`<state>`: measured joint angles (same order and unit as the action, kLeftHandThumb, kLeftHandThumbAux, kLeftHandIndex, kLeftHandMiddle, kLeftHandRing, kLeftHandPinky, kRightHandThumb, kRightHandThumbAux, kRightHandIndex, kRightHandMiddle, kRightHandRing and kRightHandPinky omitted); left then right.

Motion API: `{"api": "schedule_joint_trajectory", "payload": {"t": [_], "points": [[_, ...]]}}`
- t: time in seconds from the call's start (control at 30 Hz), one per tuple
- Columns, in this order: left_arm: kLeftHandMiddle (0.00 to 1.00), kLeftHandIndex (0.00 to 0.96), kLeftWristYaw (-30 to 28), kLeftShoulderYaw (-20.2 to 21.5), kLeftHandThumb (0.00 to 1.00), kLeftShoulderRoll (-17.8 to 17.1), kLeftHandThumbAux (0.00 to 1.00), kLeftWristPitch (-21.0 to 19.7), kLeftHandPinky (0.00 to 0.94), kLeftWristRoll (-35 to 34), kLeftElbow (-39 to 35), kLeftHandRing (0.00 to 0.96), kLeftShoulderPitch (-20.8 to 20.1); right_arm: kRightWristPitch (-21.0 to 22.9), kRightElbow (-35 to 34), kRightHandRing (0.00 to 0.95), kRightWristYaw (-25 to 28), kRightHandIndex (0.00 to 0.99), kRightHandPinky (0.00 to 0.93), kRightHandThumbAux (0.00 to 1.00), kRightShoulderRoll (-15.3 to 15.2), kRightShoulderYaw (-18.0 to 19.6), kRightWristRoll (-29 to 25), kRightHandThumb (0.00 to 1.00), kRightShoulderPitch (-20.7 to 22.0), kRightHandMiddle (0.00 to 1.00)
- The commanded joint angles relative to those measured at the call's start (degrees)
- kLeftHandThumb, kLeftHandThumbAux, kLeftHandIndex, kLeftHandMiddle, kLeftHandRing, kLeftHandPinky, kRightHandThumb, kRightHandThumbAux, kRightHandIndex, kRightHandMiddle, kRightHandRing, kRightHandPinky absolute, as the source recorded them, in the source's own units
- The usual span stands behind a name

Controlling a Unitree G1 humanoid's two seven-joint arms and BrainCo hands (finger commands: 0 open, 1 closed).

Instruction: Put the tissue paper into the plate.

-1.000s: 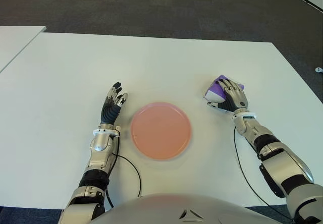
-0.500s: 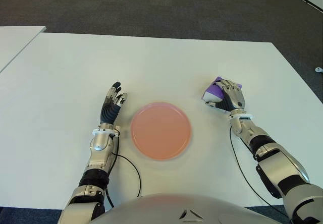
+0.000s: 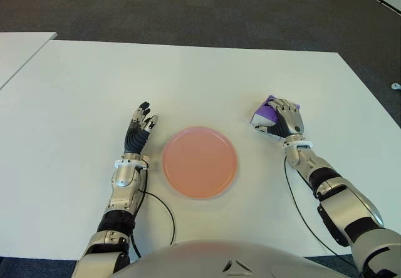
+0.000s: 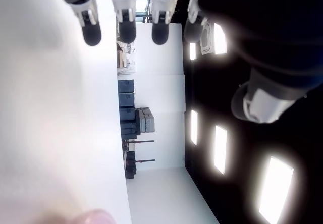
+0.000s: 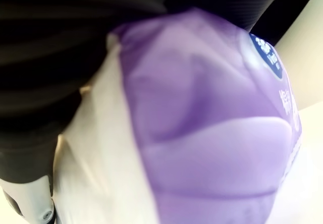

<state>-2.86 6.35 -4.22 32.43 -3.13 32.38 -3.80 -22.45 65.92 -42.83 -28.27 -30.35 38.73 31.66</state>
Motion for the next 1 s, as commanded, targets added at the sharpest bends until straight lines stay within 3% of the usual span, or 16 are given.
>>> {"api": "schedule_joint_trajectory", "payload": {"t": [0.03, 0.4, 0.7, 1.0], "points": [[0.0, 0.0, -0.2, 0.2, 0.0, 0.2, 0.505, -2.5, 0.0, -0.2, 1.4, 0.0, 2.1, -0.2, 2.6, 0.88, 7.4, 0.439, 0.87, 0.71, 4.2, -4.3, 2.6, 0.748, -8.3, 0.892], [0.0, 0.0, 0.5, 0.0, 0.0, 0.4, 0.499, -2.4, 0.0, 0.4, 1.3, 0.0, 2.1, -0.2, 1.7, 0.871, 6.1, 0.439, 0.85, 0.709, 3.8, -5.0, 3.1, 0.749, -8.4, 0.887], [0.0, 0.0, 1.0, 0.0, 0.0, 0.5, 0.499, -2.5, 0.0, 0.6, 1.3, 0.0, 1.9, 1.0, 1.3, 0.868, -0.6, 0.44, 0.847, 0.709, 4.9, -4.6, 3.5, 0.751, -8.3, 0.88], [0.0, 0.0, 1.5, 0.4, 0.0, 0.3, 0.503, -2.1, 0.0, 0.9, 2.3, 0.0, 1.5, -0.9, -2.1, 0.874, -5.5, 0.439, 0.856, 0.709, 6.0, -1.6, 1.2, 0.751, -6.1, 0.903]]}}
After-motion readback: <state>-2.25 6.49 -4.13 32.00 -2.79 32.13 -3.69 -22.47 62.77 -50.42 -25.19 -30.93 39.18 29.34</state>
